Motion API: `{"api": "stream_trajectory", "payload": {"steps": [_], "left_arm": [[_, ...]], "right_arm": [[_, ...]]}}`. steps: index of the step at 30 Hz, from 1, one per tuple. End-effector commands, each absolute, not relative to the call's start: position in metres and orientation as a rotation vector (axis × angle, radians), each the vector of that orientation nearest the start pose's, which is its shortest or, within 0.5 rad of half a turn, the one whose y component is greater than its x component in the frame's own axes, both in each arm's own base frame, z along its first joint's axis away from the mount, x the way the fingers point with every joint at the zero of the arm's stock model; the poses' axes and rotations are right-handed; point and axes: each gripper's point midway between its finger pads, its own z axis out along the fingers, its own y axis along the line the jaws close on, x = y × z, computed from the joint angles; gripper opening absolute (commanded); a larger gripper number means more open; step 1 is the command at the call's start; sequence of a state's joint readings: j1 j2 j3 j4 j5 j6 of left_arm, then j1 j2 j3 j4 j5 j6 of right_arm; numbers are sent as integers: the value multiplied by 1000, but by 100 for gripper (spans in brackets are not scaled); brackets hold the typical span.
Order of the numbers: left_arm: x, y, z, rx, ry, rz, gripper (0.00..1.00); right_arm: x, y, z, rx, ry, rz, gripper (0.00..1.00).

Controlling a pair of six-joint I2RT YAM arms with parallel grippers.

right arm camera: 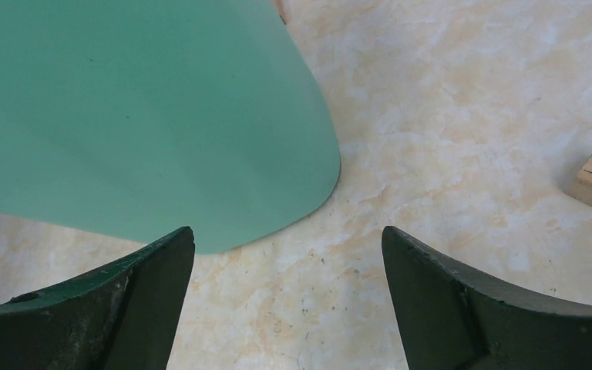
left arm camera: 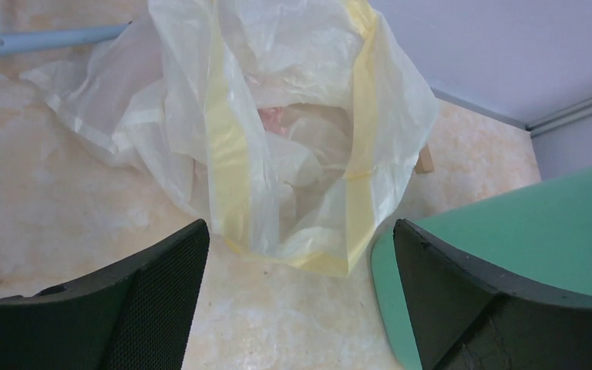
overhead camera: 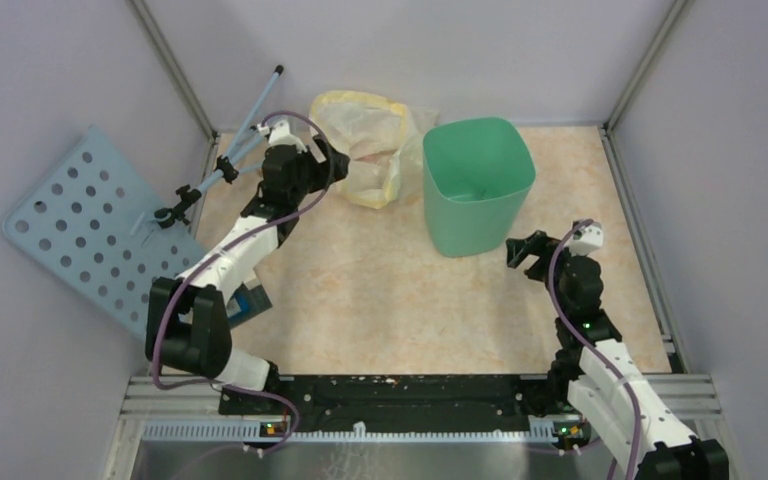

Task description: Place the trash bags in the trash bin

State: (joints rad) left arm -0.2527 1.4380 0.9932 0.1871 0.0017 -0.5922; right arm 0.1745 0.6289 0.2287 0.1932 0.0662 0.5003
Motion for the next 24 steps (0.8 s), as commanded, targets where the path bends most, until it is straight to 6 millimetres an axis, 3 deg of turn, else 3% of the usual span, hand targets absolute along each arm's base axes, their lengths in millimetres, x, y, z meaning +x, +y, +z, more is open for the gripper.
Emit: {"api": "stream_trajectory", "payload": {"steps": [1,5,15,20,24], "left_arm": [[469,-128,222,-282,1916,-446,95],[493,-123,205,-337,1964,-417,94],[537,-125,187,-359,1987,-493,71],[546,-125,189,-319,1977,-487,42],[542,-126,200,-266,1965,-481,5]], "right_arm": [[292,61,149,329,1743,434,90],[292,61,150,324,1741,436,90],[292,64,149,304,1741,447,90],[292,70,151,266,1736,471,88],[288,79,157,212,1713,520,88]]}}
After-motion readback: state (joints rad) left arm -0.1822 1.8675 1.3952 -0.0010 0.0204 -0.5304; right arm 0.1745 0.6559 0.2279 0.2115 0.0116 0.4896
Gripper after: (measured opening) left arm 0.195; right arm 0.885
